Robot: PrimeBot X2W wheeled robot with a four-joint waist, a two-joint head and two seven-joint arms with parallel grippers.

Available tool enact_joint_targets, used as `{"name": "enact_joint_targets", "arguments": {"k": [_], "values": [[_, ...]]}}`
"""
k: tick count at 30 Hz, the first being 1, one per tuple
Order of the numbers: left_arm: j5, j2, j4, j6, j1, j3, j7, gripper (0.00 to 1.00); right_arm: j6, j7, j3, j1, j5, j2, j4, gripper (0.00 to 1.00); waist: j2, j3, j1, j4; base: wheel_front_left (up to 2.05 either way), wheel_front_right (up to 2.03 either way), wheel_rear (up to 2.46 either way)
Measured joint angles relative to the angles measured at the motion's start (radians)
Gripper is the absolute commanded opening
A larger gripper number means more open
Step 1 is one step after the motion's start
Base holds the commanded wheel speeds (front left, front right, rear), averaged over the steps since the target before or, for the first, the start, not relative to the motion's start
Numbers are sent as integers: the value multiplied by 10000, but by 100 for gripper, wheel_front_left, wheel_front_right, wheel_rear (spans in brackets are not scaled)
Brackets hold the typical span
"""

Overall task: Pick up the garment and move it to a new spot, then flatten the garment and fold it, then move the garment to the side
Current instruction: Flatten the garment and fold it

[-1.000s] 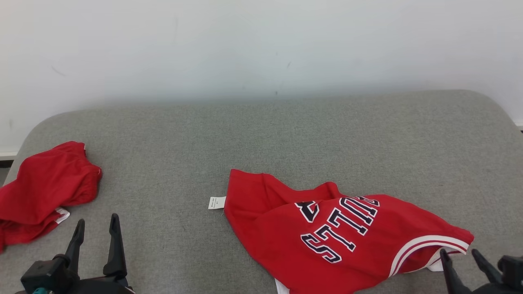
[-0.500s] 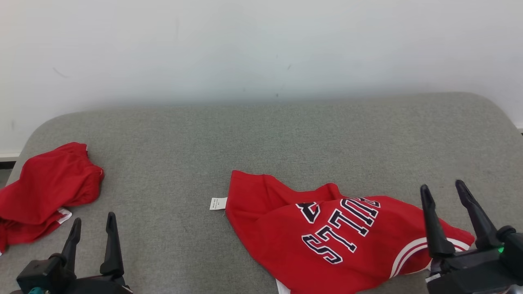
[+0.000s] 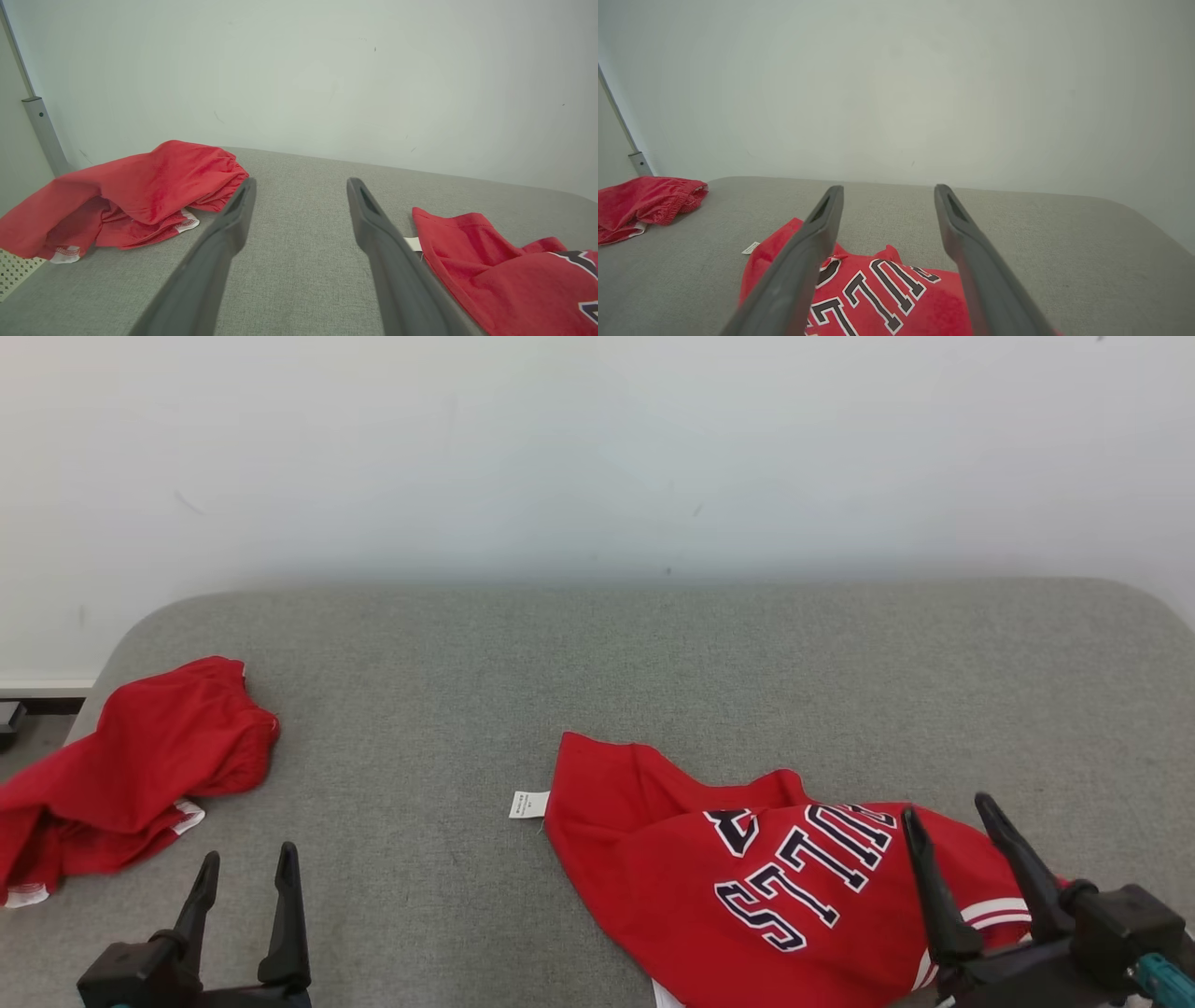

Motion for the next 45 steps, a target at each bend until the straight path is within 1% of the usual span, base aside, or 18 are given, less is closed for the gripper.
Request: {"name": "enact_joint_targets", "arguments": {"k": [10,26,28,31,33,36,40,45], "values": [[38,42,46,10,19,-132,69,100,0,31,-497,271,-50,88,393,100,-1,-121,0,-25,0,0,0],[38,127,65,81,16,-236,82,100,0,35,-460,272,6,102,424,100,0,-74,1,24,0,0,0],[36,130,50,79,8,-268,81,100,0,100,-297,269,17,96,407,100,0,-61,0,52,0,0,0],[29,119,33,63,-59,-322,82,100,0,464,366,261,-27,96,445,100,0,-12,0,144,0,0,0],[8,88,36,33,-118,-347,81,100,0,732,1093,243,-48,-36,545,100,0,40,1,239,0,0,0],[-25,40,77,12,-148,-387,36,100,0,1126,2393,210,-48,-445,784,100,0,132,1,414,0,0,0],[-44,-42,171,-15,-218,-474,-35,100,0,1475,3877,147,-6,-1062,1037,100,0,256,1,681,0,0,0],[-54,-151,295,-102,-356,-604,-119,100,0,1837,5515,46,-56,-1969,1112,100,1,471,0,953,0,0,0]]}}
